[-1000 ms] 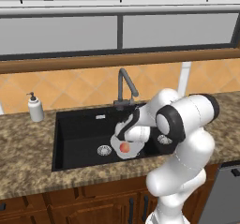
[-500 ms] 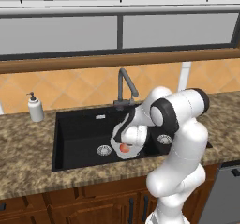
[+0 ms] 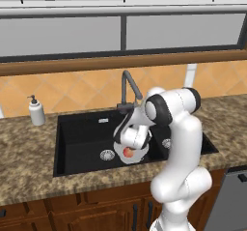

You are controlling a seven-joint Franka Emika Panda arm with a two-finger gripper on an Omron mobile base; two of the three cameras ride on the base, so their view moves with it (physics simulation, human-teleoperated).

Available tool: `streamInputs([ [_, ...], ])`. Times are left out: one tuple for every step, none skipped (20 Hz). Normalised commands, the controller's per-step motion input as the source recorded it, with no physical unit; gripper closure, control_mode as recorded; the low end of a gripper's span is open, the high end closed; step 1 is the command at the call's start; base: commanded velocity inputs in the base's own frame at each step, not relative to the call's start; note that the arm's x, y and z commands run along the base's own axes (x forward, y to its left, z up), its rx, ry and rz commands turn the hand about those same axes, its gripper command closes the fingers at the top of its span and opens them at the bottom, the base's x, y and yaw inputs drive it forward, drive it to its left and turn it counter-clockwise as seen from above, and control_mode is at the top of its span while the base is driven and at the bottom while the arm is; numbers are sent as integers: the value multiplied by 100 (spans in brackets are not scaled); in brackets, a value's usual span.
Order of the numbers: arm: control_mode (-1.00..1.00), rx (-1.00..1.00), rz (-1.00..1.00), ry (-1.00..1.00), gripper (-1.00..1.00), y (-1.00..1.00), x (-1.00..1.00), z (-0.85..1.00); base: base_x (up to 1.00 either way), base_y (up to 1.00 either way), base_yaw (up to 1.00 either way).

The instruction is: Put the colander in the sink, put the kiwi, peach in the colander, and turn on the sink faucet and pour water over the colander.

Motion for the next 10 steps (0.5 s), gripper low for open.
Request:
streamInputs([
  [-100,0,0,0,100,-21,35,-38,0,0,0],
  [-100,0,0,0,100,-14,28,-41,0,0,0],
  [-100,0,0,-2,100,-13,24,-41,0,0,0],
  [-100,0,0,-2,100,-11,23,-42,0,0,0],
  [-100,0,0,-1,100,-12,26,-41,0,0,0],
  [-100,0,0,-1,100,-10,31,-38,0,0,0],
  [-100,0,0,-1,100,-6,33,-36,0,0,0],
  [-100,0,0,-1,100,0,32,-34,0,0,0],
  [-100,0,0,-1,100,-1,28,-31,0,0,0],
  [-100,0,0,0,100,0,25,-30,0,0,0],
])
